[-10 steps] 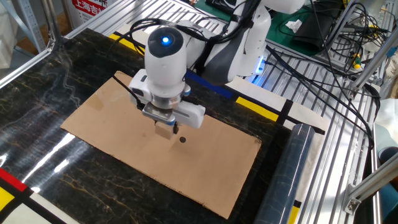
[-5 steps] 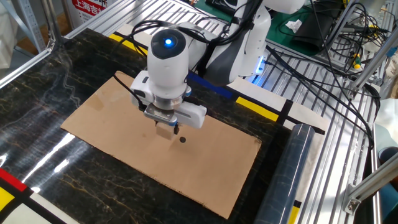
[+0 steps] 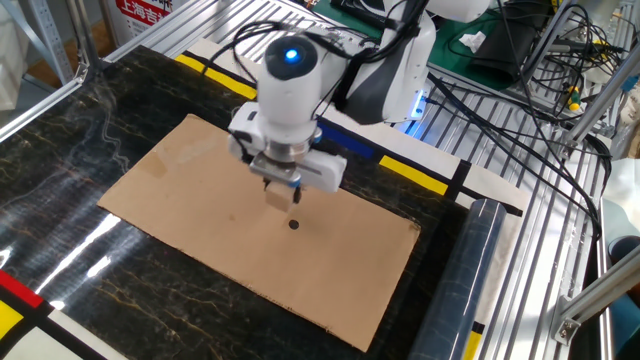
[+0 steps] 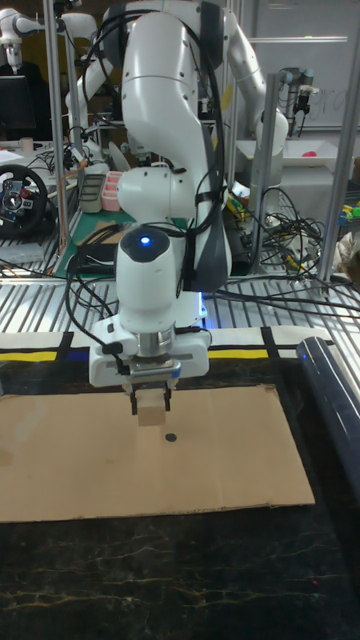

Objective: Grab the block and place it at the designated location

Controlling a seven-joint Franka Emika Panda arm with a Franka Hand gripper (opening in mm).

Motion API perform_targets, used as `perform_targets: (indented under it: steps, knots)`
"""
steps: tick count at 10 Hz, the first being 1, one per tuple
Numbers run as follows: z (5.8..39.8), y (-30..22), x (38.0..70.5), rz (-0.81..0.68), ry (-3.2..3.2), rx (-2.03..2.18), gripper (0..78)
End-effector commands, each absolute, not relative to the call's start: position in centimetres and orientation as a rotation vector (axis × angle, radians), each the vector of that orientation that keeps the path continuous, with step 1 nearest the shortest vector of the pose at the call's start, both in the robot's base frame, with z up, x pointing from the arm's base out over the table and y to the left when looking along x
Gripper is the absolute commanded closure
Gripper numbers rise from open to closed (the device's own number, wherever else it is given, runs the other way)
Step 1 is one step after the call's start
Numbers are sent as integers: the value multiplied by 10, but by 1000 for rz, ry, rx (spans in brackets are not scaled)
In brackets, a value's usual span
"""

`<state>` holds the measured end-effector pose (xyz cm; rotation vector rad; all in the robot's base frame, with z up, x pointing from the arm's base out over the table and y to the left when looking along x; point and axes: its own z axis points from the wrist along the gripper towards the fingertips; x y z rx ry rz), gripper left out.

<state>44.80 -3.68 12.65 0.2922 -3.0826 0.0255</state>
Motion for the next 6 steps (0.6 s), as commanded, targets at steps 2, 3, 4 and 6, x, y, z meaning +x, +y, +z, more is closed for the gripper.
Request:
perform_targets:
  steps: [2,3,4,6]
  knots:
    - [111,-11,453,23,-3104,244,764]
    - [111,-9,463,24,-3101,248,764]
    - [111,-8,468,23,-3100,251,764]
    - [109,-7,479,23,-3082,242,764]
